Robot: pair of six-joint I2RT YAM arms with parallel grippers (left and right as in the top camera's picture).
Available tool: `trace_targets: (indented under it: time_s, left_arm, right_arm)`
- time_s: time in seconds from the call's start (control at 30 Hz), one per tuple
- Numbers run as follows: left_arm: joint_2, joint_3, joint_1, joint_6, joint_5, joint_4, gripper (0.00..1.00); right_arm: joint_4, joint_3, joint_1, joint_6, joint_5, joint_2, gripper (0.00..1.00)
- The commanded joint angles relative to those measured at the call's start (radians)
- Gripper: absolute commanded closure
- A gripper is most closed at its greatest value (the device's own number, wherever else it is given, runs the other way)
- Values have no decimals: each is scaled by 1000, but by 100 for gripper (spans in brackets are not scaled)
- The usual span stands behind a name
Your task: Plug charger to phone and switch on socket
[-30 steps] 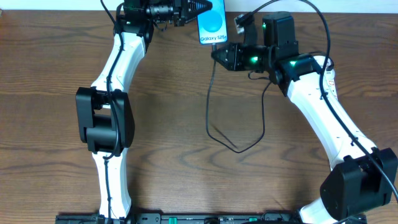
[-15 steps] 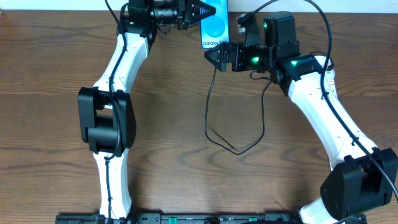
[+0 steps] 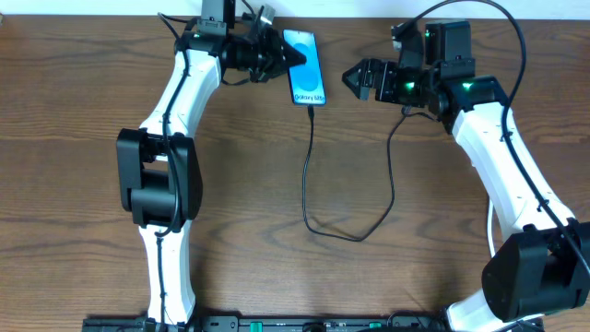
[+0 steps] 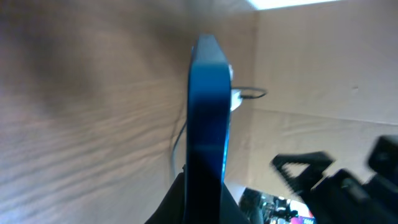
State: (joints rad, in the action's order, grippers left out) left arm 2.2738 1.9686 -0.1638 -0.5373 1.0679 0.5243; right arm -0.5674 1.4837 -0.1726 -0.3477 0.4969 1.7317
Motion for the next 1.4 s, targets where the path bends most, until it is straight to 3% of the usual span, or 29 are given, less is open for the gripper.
trace_targets:
  time_s: [0.0,0.07,0.27,0.67,1.37]
  left_arm:
    - [-24,10,-30,122,-105,118,93]
    - [-22,5,-52,149,-206,207,92]
    - [-21,-55,-118,227,-212,238,92]
    - [-18,-177,-142,257,-250,237,93]
    - [48,-226,-143,284,-249,79,92]
  right_arm:
    - [-5,14,15,16,-50,-4,1]
    - [-5,14,23,16,-51,-4,1]
    - [-5,14,32,16,-79,-4,1]
    - [-43,14,48,11,-170,-4,1]
    - [-43,14,48,12,-177,-4,1]
